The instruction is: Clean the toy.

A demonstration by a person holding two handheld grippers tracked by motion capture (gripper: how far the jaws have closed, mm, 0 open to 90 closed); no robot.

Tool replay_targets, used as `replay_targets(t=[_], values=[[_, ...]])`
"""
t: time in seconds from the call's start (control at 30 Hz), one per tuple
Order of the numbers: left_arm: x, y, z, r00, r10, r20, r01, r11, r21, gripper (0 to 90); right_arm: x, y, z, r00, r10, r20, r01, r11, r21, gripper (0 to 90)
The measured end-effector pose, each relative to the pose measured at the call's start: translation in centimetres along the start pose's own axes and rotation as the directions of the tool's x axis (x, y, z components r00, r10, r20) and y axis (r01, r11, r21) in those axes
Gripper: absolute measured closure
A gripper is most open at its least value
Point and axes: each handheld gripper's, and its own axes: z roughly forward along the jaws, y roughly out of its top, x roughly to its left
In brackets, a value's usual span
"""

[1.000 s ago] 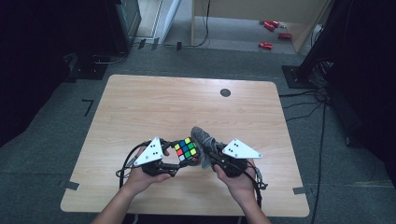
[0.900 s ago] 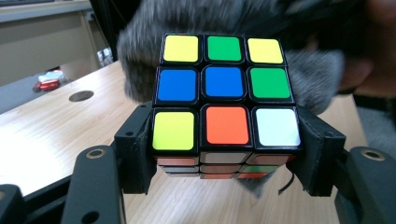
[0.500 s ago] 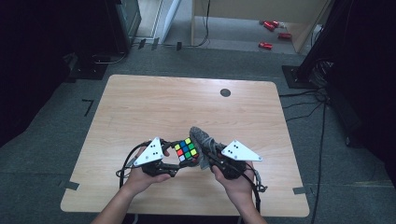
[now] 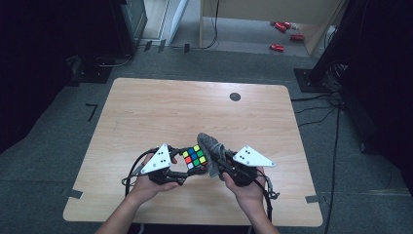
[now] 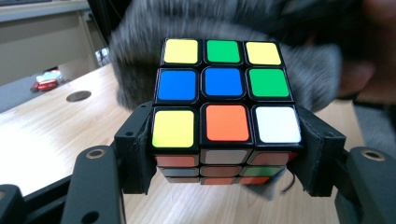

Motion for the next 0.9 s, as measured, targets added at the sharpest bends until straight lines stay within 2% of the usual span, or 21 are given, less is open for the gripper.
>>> replay_targets(t=[0.1, 0.17, 0.3, 0.37, 0.63, 0.7, 0.8, 0.9], values=[[0.1, -0.1, 0.0, 1.0000, -0.001, 0.003, 0.001, 1.0000, 0.002, 35.2, -0.6, -0.5, 0.3, 0.9996, 0.027, -0.007, -0.027, 0.999, 0.020, 77.8], [0.1, -0.2, 0.2, 1.0000, -0.003, 0.008, 0.003, 0.9999, 0.011, 35.2, -0.4, -0.3, 0.2, 0.9998, 0.018, -0.003, -0.018, 1.000, 0.021, 77.9], [-0.2, -0.4, 0.6, 0.9998, 0.017, 0.006, -0.017, 0.9989, 0.044, 35.3, 0.2, 0.4, -0.3, 0.9998, -0.005, -0.020, 0.005, 1.000, -0.020, 77.6], [-0.3, -0.3, 0.6, 0.9999, 0.017, 0.004, -0.017, 0.9992, 0.037, 35.3, 0.4, 0.5, -0.3, 0.9996, -0.023, -0.014, 0.022, 1.000, -0.022, 77.5], [0.3, 0.1, -0.2, 0.9997, -0.024, -0.004, 0.024, 0.9997, -0.009, 35.2, -0.9, -0.8, 0.5, 0.9998, 0.017, -0.004, -0.017, 1.000, 0.020, 77.5], [0.3, 0.0, -0.2, 0.9996, -0.026, 0.003, 0.026, 0.9996, -0.005, 35.2, -0.7, -0.5, 0.3, 0.9998, 0.017, -0.011, -0.017, 1.000, 0.015, 77.4], [0.0, -0.2, 0.3, 1.0000, -0.001, 0.004, 0.001, 0.9995, 0.032, 35.2, -0.2, 0.2, -0.2, 0.9991, 0.002, -0.043, -0.003, 1.000, -0.015, 77.3], [-0.3, -0.1, 0.5, 1.0000, -0.003, 0.006, 0.003, 0.9996, 0.027, 35.2, 0.2, 0.6, -0.5, 0.9990, -0.013, -0.043, 0.012, 0.999, -0.031, 77.1]])
